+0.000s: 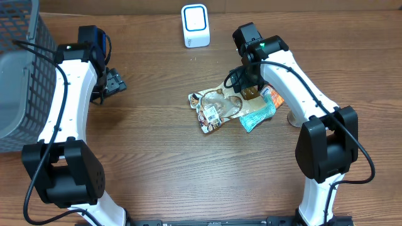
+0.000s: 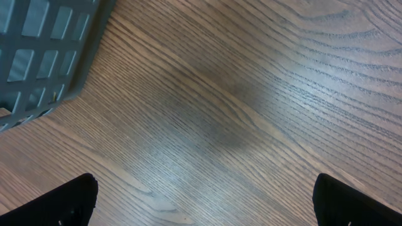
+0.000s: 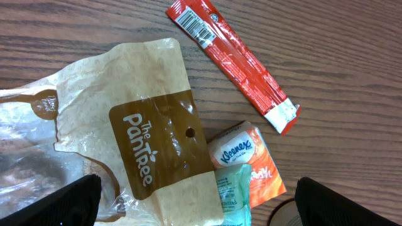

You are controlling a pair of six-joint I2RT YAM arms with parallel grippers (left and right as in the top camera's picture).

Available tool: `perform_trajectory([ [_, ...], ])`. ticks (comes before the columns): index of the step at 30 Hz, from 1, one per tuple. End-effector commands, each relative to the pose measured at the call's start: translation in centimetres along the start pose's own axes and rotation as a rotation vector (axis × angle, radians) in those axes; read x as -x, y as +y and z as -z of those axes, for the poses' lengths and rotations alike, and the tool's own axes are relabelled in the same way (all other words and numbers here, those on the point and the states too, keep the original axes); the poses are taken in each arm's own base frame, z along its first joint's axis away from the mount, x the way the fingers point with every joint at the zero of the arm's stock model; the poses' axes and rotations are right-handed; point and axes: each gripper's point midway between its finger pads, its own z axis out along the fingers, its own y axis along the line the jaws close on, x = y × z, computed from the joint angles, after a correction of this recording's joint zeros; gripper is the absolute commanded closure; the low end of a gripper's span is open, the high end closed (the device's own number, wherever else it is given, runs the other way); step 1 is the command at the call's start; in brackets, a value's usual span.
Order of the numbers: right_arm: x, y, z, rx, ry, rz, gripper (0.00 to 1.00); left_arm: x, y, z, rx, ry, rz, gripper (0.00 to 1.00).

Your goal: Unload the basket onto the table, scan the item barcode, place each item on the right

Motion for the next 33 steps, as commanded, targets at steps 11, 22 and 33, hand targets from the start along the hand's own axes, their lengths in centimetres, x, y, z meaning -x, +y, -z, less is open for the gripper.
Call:
perform_trajectory([
  [11, 0.4, 2.1, 2.6, 0.026, -0.061, 0.033, 0.00, 0.5, -0.1, 0.7, -0.004, -0.026, 0.000, 0.00],
  [22, 0.9, 0.5, 15.1, 0.083, -0.352, -0.005, 0.00, 0.5, -0.1, 0.7, -0.004, -0.027, 0.000, 0.00],
  [33, -3.8, -4.6, 30.4, 0.146, -0.735, -0.106, 0.00, 0.5, -0.1, 0.7, -0.004, -0.026, 0.000, 0.00],
])
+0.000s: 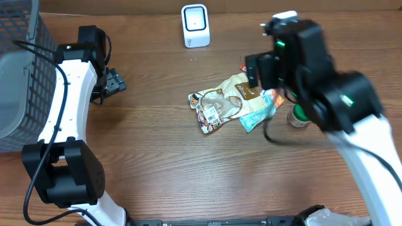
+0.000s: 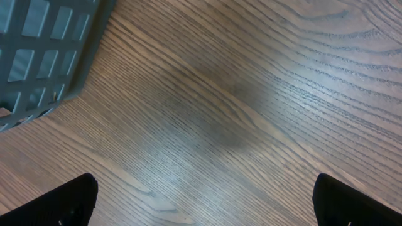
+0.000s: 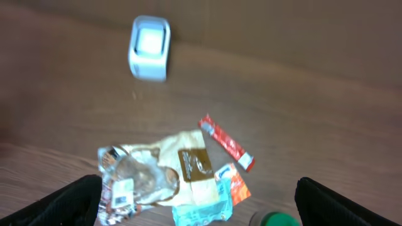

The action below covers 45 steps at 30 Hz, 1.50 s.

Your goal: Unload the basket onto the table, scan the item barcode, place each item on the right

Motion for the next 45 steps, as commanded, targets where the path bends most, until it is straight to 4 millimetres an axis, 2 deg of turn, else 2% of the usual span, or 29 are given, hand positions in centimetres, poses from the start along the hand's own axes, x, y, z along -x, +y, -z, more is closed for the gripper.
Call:
perform_trajectory([
  [1, 1.0, -1.1, 5.0, 0.012, -0.119, -0.035, 0.00, 0.5, -0.2, 0.7, -0.005, -0.027, 0.000, 0.00],
  [6, 1.4, -2.4, 10.6, 0.028, -0.251, -0.067, 0.00, 0.4, -0.2, 0.7, -0.005, -0.027, -0.002, 0.00],
  [13, 1.0, -3.6, 15.5, 0.042, -0.363, -0.093, 0.00, 0.4, -0.2, 0.7, -0.005, -0.027, -0.002, 0.00],
  [16, -0.3, -4.2, 17.2, 0.043, -0.373, -0.095, 0.00, 0.4, -0.2, 0.7, -0.005, -0.027, -0.002, 0.00],
  [24, -3.3, -5.5, 20.7, 0.037, -0.397, -0.099, 0.00, 0.4, -0.2, 0.7, -0.005, -0.027, -0.002, 0.00],
  [30, -4.5, -4.5, 23.6, 0.144, -0.457, -0.095, 0.00, 0.4, -0.2, 0.7, -0.005, -0.027, -0.002, 0.00],
  [38, -6.0, -4.2, 26.5, 0.201, -0.528, -0.108, 0.00, 0.4, -0.2, 0.7, -0.005, -0.027, -0.002, 0.00],
  [42, -7.3, -3.9, 26.8, 0.221, -0.534, -0.104, 0.00, 0.4, -0.2, 0.7, -0.005, -0.027, -0.002, 0.00],
  [45, -8.7, -3.9, 26.1, 0.220, -0.516, -0.103, 0.00, 0.4, -0.2, 0.7, -0.005, -0.027, -0.002, 0.00],
])
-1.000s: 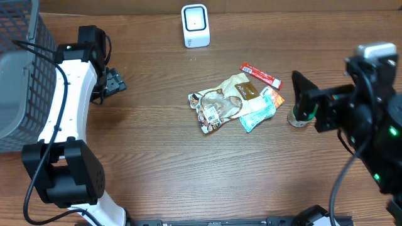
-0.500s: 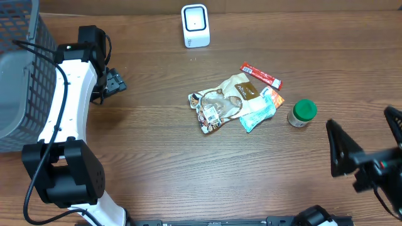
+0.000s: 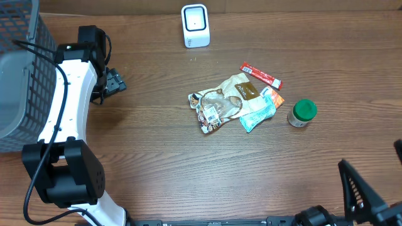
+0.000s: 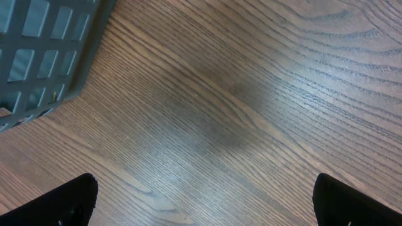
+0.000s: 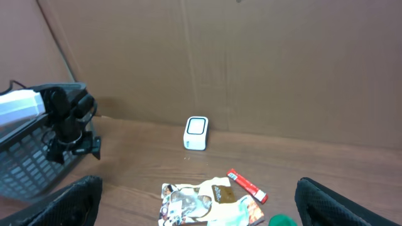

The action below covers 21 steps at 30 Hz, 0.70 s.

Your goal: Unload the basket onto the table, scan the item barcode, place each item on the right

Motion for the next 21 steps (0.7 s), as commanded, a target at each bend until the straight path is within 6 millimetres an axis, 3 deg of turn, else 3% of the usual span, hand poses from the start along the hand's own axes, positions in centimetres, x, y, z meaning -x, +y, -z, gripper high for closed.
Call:
perform_trajectory([
  [1, -2.0, 0.2, 0.0, 0.021, 0.028, -0.002, 0.00, 0.4, -0.2, 0.7, -0.005, -0.027, -0.002, 0.00],
  [14, -9.6, -0.8, -3.1, 0.016, 0.020, -0.003, 0.00, 0.4, -0.2, 0.7, -0.005, -0.027, -0.002, 0.00],
  [21, -11.5, -1.5, -5.2, -0.006, -0.077, -0.005, 0.00, 0.4, -0.2, 0.7, -0.004, -0.027, -0.002, 0.00],
])
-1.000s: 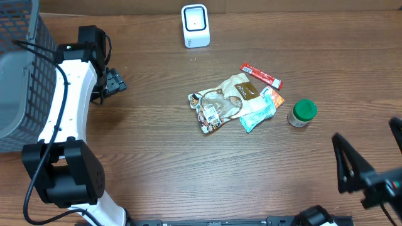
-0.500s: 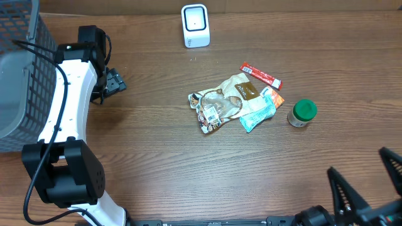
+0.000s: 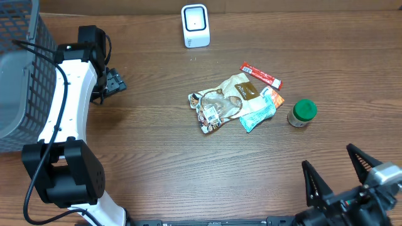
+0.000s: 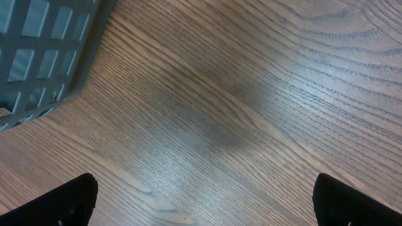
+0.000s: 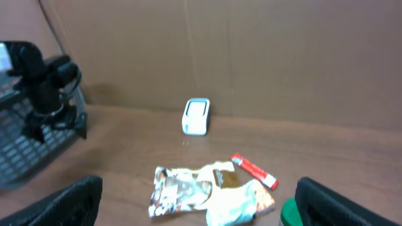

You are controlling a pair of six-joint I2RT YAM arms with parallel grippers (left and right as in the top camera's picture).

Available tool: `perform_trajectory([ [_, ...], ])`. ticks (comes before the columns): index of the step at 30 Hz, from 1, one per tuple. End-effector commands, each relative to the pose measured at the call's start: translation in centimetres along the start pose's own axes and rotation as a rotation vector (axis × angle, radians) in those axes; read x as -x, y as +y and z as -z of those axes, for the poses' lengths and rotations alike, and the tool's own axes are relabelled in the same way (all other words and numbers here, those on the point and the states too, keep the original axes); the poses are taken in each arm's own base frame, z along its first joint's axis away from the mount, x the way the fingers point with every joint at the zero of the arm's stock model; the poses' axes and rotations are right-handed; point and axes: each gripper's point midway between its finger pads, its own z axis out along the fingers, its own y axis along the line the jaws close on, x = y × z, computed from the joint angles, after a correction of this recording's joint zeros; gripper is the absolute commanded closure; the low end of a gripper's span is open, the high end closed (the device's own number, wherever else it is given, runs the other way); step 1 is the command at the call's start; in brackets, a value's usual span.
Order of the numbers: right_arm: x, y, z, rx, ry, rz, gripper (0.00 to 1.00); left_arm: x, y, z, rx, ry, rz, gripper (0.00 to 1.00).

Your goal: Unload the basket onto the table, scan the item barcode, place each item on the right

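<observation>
The white barcode scanner [image 3: 195,25] stands at the far edge of the table [image 3: 157,150], also seen as the scanner [image 5: 196,117]. A pile lies mid-table: a brown snack bag [image 3: 223,102], a teal pack [image 3: 257,113], an orange tissue pack [image 3: 274,97] and a red stick pack [image 3: 261,75]. My right gripper [image 3: 326,155] hangs open and empty at the near right edge, well back from the pile [image 5: 207,191]. My left gripper [image 3: 116,81] is open over bare wood [image 4: 207,125] beside the basket.
A green-lidded jar [image 3: 303,113] stands right of the pile, also seen as the jar [image 5: 293,214]. A grey wire basket [image 3: 19,69] fills the far left, its corner [image 4: 44,56] close to my left fingers. A cardboard wall [image 5: 251,56] backs the table.
My right gripper has shifted a little left at the near edge, so both fingers now show from overhead, and it looks at the table from lower down. The items and left arm are unmoved.
My right gripper was first open and low over the brown bag in the pile. Then it was higher above the pile. Later it was back at the near right edge, facing the whole table, and it stays there, empty. The left arm never moved.
</observation>
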Motion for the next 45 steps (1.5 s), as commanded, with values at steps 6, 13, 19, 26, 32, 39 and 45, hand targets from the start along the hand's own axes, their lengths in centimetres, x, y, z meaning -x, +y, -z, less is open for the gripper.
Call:
perform_trajectory([
  [6, 0.0, -1.1, -2.0, -0.044, -0.214, 0.001, 0.00, 0.4, -0.2, 0.7, -0.005, -0.027, -0.002, 0.00],
  [13, 2.7, -0.9, -2.0, -0.015, -0.478, 0.018, 0.00, 0.4, -0.2, 0.7, -0.005, -0.027, -0.002, 0.00],
  [19, 2.9, -0.7, -2.8, 0.015, -0.594, 0.031, 0.00, 0.4, -0.2, 0.7, -0.005, -0.027, -0.002, 0.00],
  [26, -0.4, -1.2, -5.7, 0.022, -0.580, 0.032, 0.00, 0.4, -0.2, 0.7, -0.005, -0.027, -0.002, 0.00],
  [32, -4.0, -1.5, -8.0, 0.028, -0.495, 0.030, 0.00, 0.4, -0.2, 0.7, -0.005, -0.027, -0.002, 0.00],
  [39, -8.1, -2.2, -10.1, 0.017, -0.404, 0.019, 0.00, 0.4, -0.2, 0.7, -0.005, -0.027, -0.002, 0.00],
  [45, -11.9, -2.8, -11.7, 0.008, -0.327, 0.012, 0.00, 0.4, -0.2, 0.7, -0.005, -0.027, -0.002, 0.00],
])
